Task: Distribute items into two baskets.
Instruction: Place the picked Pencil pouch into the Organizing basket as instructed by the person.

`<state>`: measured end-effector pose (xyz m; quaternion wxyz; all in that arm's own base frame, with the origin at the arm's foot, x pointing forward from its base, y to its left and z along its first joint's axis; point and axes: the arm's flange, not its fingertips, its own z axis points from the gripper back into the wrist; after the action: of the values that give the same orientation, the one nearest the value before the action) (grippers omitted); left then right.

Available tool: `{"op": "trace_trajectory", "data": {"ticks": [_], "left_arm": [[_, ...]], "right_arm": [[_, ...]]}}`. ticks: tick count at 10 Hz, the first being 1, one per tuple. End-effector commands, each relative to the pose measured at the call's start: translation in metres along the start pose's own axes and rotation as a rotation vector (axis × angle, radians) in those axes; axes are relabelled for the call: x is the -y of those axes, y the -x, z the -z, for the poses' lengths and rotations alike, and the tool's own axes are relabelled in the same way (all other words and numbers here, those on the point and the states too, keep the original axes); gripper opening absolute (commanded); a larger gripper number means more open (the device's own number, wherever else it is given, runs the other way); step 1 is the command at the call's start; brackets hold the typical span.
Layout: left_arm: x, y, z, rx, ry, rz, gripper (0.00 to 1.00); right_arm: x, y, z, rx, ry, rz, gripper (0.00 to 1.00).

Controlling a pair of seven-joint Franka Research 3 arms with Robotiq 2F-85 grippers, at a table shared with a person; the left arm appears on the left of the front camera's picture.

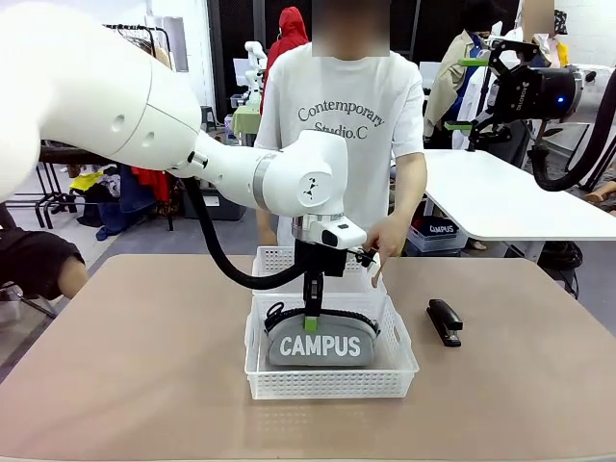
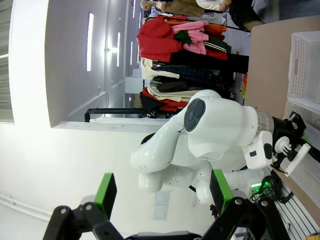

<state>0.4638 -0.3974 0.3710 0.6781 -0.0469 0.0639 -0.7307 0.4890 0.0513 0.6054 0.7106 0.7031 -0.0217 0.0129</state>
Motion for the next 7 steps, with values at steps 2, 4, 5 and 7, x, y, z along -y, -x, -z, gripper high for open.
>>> {"op": "trace_trajectory", "data": {"ticks": [2, 4, 5, 7], "left_arm": [[0.0001, 0.0043, -0.0037, 0.019, 0.007, 0.026, 0.19], [0.0013, 0.0046, -0.0039, 0.015, 0.006, 0.022, 0.58], [0.0019, 0.0029, -0.0056, 0.012, 0.004, 0.023, 0.77], [0.0034, 0.0011, -0.0070, -0.003, -0.001, 0.028, 1.00]], "right_arm": [[-0.0019, 0.0004, -0.0002, 0.000, -0.001, -0.003, 1.00], [-0.0019, 0.0004, -0.0002, 0.000, -0.001, -0.003, 1.00], [-0.0019, 0.0004, -0.0002, 0.000, -0.001, -0.003, 1.00], [-0.0019, 0.0004, -0.0002, 0.000, -0.001, -0.003, 1.00]]}}
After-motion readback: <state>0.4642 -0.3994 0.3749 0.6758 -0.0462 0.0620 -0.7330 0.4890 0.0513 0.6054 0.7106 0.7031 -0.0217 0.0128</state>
